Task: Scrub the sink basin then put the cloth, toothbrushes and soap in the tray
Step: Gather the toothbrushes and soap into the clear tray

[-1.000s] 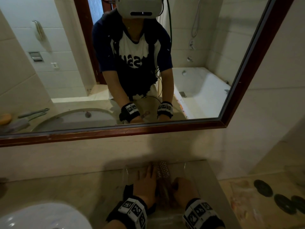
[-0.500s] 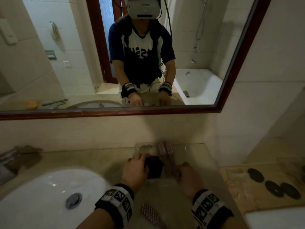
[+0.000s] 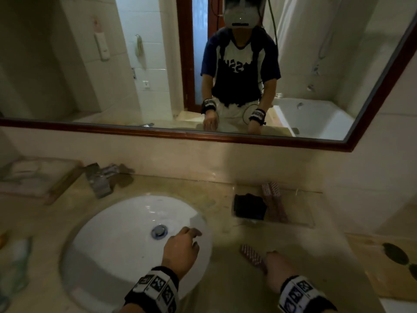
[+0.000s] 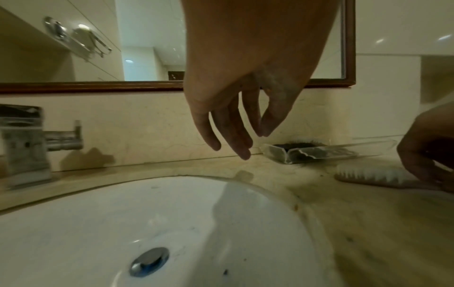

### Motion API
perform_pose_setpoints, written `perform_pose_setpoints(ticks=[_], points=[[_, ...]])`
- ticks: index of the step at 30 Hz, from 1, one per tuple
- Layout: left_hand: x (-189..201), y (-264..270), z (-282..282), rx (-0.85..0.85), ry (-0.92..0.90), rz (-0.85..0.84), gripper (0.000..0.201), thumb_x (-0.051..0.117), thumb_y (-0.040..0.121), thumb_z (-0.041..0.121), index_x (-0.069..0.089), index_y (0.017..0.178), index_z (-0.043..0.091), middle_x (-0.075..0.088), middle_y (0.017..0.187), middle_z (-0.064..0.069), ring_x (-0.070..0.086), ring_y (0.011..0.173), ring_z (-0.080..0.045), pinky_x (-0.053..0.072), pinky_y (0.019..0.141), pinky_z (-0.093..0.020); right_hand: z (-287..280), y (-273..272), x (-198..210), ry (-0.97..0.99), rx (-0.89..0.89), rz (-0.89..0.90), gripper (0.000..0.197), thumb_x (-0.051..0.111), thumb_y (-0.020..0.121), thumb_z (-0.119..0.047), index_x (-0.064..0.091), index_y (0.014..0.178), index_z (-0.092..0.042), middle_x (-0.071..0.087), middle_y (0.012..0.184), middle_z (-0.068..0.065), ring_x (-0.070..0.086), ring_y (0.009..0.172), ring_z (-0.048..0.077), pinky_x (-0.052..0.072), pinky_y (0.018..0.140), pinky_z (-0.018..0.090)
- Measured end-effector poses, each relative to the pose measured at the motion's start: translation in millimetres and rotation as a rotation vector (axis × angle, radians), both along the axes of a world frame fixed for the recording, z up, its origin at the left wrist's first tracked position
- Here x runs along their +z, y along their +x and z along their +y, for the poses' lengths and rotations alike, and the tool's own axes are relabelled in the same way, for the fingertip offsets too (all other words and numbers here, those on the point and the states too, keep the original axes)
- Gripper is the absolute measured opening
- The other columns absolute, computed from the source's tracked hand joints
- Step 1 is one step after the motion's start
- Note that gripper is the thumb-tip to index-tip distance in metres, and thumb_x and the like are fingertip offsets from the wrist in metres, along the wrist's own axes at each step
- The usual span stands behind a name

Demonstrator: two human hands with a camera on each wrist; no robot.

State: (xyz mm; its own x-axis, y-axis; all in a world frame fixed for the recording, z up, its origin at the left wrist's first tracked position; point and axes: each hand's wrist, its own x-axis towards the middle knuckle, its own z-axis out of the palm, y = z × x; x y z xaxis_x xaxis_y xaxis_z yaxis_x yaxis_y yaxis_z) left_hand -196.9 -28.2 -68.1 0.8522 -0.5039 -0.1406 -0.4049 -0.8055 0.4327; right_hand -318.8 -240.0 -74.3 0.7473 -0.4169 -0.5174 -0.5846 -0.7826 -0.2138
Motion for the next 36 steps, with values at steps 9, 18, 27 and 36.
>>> perform_pose_setpoints(ticks=[9, 18, 27, 36], points=[[-3.5, 4.5, 101.0, 0.161, 0.027, -0.016, 0.036, 0.046, 0.093, 0.019, 0.055, 0.125, 0.030, 0.055, 0.131, 0.005, 0.061, 0.111, -0.018, 0.046, 0.097, -0.028, 43.6, 25.2, 5.2, 0.085, -0.022, -0.070, 0.057, 0.040, 0.100, -0.023, 0.015, 0.147, -0.002, 0.016, 0.158, 0.013, 0.025, 0.143, 0.023, 0.018, 0.114, 0.026], [-3.2, 40.7, 270.1, 0.558, 0.140, 0.022, 0.035, 0.050, 0.092, 0.030, 0.051, 0.126, 0.024, 0.056, 0.129, -0.002, 0.056, 0.118, -0.020, 0.047, 0.098, -0.031, 184.0, 92.5, 36.3, -0.016, 0.250, -0.040, 0.033, 0.064, 0.082, -0.032, 0.036, 0.092, -0.017, 0.058, 0.103, 0.006, 0.060, 0.102, 0.021, 0.038, 0.069, 0.021], [-21.3, 64.9, 382.5, 1.016, 0.298, 0.119, 0.051, 0.046, 0.092, 0.042, 0.040, 0.132, 0.011, 0.044, 0.136, -0.011, 0.042, 0.126, -0.028, 0.038, 0.105, -0.038, 260.5, 121.8, 19.9, -0.017, 0.347, -0.052, 0.031, 0.061, 0.082, -0.029, 0.032, 0.078, -0.021, 0.045, 0.080, -0.004, 0.054, 0.085, 0.021, 0.036, 0.061, 0.021], [-39.5, 90.0, 394.7, 0.977, 0.248, 0.186, 0.058, 0.048, 0.091, 0.047, 0.040, 0.134, 0.009, 0.044, 0.133, -0.014, 0.043, 0.124, -0.031, 0.040, 0.103, -0.038, 271.2, 131.1, 15.6, -0.051, 0.353, -0.046, 0.044, 0.060, 0.085, -0.031, 0.020, 0.065, -0.029, 0.035, 0.069, -0.012, 0.045, 0.075, 0.016, 0.027, 0.048, 0.012]])
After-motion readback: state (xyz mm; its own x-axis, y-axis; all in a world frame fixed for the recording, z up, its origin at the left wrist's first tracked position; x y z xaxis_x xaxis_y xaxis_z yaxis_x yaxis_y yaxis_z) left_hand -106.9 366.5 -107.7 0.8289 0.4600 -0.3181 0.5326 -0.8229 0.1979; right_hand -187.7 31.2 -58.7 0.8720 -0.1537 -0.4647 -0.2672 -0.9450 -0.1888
